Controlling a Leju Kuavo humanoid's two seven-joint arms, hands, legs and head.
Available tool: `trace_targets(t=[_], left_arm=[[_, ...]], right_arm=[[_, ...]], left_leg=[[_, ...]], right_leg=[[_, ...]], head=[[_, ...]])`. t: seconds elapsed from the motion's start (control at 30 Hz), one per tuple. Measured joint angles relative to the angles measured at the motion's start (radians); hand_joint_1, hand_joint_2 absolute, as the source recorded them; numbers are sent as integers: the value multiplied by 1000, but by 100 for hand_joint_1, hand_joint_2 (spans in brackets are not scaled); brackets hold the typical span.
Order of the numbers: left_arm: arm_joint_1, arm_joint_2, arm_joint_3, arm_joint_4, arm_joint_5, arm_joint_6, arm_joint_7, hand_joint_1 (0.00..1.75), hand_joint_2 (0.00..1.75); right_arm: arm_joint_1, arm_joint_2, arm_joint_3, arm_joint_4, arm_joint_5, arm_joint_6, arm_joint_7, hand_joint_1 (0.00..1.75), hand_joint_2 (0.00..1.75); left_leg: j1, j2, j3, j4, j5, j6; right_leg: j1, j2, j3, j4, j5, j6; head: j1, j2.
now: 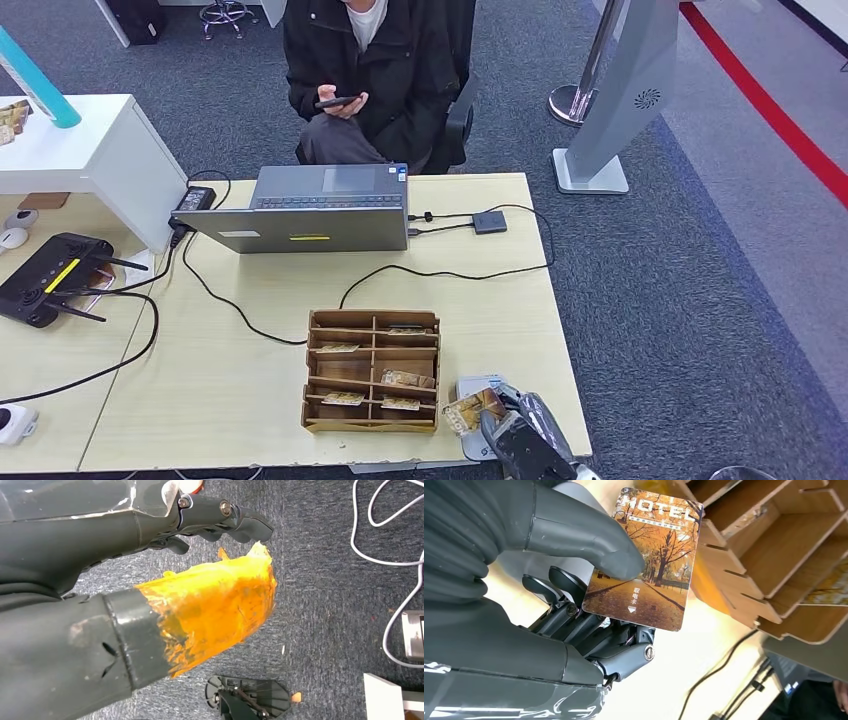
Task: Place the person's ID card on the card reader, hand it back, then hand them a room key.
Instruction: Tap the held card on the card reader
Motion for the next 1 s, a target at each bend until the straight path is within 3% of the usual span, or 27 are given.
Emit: trace_targets(t=[0.37, 0.7, 1.0], left_arm=[[0, 0, 1, 5, 4, 2, -4, 0, 0], [0, 0, 8, 8, 7, 3, -2, 0, 0], [0, 0, 9, 8, 4, 2, 3, 0, 0]], right_arm=[[-1, -1, 11, 33, -6, -30, 8, 175, 175], [-15, -9, 50, 75, 76, -131, 81, 175, 175], [-19, -15, 58, 81, 96, -156, 105, 175, 175]], left_leg=[[0, 0, 0, 0, 0, 0], [0, 0, 0, 0, 0, 0], [0, 0, 0, 0, 0, 0]], right_leg=[[0, 0, 0, 0, 0, 0], [0, 0, 0, 0, 0, 0], [0, 0, 0, 0, 0, 0]], head=[[0, 0], [0, 0], [0, 0]])
